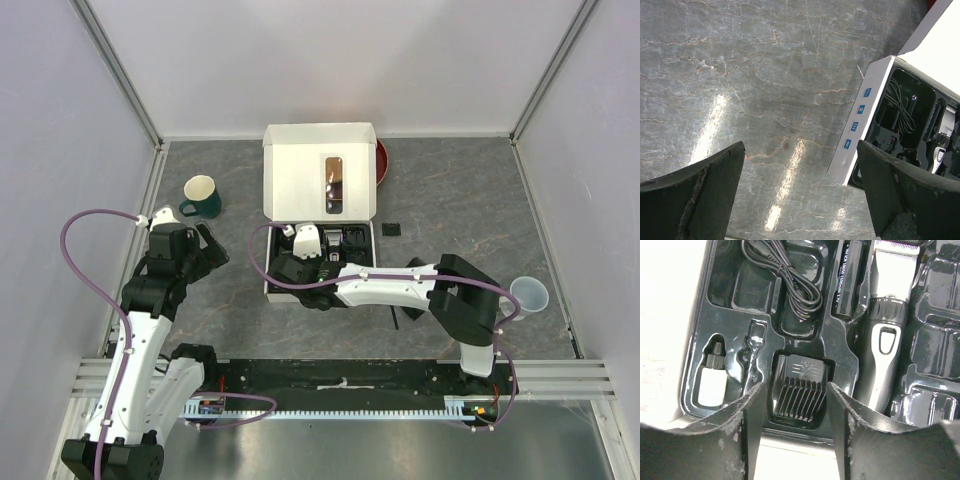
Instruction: Sort the hair-cutting tools
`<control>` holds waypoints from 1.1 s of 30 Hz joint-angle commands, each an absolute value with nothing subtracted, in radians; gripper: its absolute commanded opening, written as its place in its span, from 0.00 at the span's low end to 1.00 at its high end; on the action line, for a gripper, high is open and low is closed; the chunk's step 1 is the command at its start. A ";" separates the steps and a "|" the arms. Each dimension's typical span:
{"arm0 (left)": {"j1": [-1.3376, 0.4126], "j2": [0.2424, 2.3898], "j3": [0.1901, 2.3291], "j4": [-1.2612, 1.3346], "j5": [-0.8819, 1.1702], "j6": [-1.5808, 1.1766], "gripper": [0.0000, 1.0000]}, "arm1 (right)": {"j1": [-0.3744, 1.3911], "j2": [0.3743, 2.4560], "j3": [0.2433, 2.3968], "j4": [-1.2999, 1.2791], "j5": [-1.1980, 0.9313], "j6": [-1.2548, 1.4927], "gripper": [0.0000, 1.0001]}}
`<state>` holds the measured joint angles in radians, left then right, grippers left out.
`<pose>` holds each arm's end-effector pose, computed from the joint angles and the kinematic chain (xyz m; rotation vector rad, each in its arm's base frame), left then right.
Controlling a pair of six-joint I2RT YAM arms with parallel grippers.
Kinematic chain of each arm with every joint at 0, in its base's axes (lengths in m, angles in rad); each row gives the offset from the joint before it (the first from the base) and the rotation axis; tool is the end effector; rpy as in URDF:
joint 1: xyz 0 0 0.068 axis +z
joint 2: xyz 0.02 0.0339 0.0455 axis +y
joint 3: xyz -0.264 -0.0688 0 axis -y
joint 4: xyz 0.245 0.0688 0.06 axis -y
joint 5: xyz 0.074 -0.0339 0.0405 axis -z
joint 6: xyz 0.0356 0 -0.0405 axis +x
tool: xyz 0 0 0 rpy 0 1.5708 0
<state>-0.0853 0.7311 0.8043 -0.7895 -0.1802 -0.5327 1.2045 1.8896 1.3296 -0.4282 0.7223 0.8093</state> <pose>0.1457 -0.0061 0.2959 -0.5957 2.1966 -0.1191 0.1644 0.3628 0.2008 -0.1907 2.2423 0.1152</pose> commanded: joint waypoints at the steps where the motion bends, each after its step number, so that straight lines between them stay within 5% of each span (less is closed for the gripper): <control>1: -0.081 0.719 0.801 -0.758 -0.178 -0.499 1.00 | 1.210 1.839 1.376 -0.433 0.742 0.795 0.52; 6: -0.081 0.718 0.801 -0.756 -0.178 -0.500 1.00 | 1.195 1.871 1.384 -0.439 0.713 0.801 0.34; 15: -0.081 0.721 0.801 -0.756 -0.176 -0.499 1.00 | 1.172 1.924 1.384 -0.440 0.660 0.810 0.23; 25: -0.081 0.721 0.801 -0.756 -0.178 -0.499 1.00 | 1.166 1.927 1.391 -0.452 0.646 0.813 0.21; 33: -0.081 0.719 0.801 -0.758 -0.179 -0.500 1.00 | 1.157 1.781 1.459 -0.505 0.751 0.756 0.38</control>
<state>-0.0853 0.7300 0.8036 -0.7895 -0.1806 -0.5327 1.1652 1.9076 1.3788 -0.4564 0.6704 0.7799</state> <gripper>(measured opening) 0.994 0.332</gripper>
